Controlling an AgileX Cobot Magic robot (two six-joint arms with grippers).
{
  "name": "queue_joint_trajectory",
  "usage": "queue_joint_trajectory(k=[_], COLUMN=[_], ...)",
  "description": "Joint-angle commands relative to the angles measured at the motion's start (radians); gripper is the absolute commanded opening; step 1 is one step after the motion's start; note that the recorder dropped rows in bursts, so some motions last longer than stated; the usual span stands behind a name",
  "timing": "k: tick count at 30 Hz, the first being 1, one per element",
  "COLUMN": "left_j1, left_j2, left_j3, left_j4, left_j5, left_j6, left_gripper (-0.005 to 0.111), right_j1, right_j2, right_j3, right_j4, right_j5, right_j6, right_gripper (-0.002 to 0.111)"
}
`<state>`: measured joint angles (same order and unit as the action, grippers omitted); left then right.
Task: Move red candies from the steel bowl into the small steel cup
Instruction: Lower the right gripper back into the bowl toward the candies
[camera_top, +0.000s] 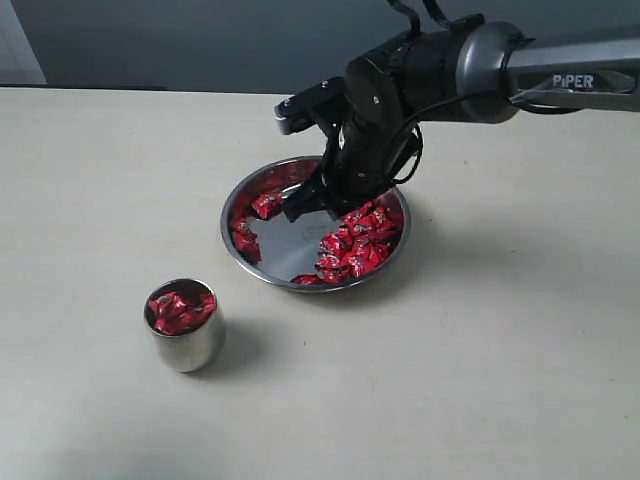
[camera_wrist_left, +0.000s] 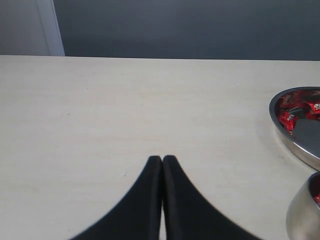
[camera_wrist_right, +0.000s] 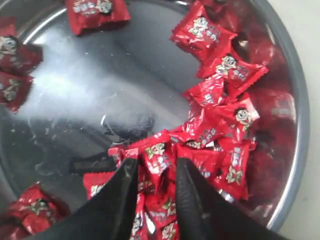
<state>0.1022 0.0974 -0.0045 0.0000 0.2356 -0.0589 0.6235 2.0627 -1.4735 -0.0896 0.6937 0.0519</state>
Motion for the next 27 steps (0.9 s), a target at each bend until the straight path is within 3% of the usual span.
queue_joint_trajectory(k=[1,3,9,15,27], left_j1=[-0.005,-0.005,-0.005,-0.005,-0.005], left_j2=[-0.005,-0.005,-0.005,-0.005,-0.005], left_j3=[0.004,0.004,0.004,0.004,0.004], left_j4=[0.0,0.0,0.0,0.0,0.0], left_j5=[-0.002,-0.002,-0.002,-0.002,-0.002], left_j6=[-0.002,-0.002,-0.002,-0.002,-0.002], left_gripper=[0.0,0.0,0.0,0.0,0.0], right_j1=[-0.011,-0.011,-0.011,-0.011,-0.004], right_j2=[0.023,0.028,0.05,0.115,0.219], right_j3=[0.0,0.0,0.0,-0.008,-0.098], right_j4=[0.026,0.075,0.2,0.287,0.397], right_j5=[-0.135,-0.202,-0.338,-0.45,-0.462], right_j6=[-0.044,-0.064,-0.138,-0.138,-0.138], right_gripper=[0.027,0.028,0.046,0.046,0.046])
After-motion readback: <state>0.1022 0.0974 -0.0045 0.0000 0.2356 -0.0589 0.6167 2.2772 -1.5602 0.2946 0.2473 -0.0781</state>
